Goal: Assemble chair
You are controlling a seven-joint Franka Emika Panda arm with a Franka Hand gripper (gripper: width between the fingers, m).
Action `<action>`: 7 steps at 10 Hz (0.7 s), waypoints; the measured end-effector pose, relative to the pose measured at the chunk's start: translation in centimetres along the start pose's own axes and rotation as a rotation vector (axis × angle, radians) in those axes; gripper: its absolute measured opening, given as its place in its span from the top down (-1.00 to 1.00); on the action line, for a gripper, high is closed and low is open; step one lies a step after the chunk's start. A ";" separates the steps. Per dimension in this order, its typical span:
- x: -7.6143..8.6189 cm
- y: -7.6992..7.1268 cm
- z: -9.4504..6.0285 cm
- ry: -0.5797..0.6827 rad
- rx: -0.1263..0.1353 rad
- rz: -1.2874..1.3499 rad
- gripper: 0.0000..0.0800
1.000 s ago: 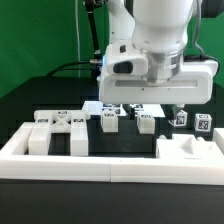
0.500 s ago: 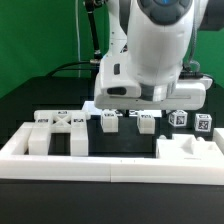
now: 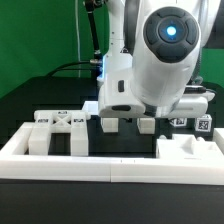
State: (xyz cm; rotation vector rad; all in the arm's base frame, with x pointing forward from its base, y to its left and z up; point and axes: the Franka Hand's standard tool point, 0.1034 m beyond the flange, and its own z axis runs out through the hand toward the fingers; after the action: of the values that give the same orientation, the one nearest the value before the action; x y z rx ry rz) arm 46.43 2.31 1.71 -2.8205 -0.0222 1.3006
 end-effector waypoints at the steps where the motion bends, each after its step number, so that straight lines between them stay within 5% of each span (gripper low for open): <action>1: 0.2 -0.1 0.5 -0.006 -0.003 0.001 -0.62; 6: 0.5 -0.2 1.1 -0.008 -0.006 -0.001 -0.56; 7: 0.5 -0.2 1.1 -0.008 -0.006 -0.003 -0.07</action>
Offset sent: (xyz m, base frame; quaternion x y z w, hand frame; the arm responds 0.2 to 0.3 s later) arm -0.0058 -0.0021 -0.0114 -0.0152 0.0038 0.0098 0.9998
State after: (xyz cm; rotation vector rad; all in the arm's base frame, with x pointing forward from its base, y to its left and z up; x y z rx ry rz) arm 45.92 2.53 0.61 -2.8186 -0.0310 1.3138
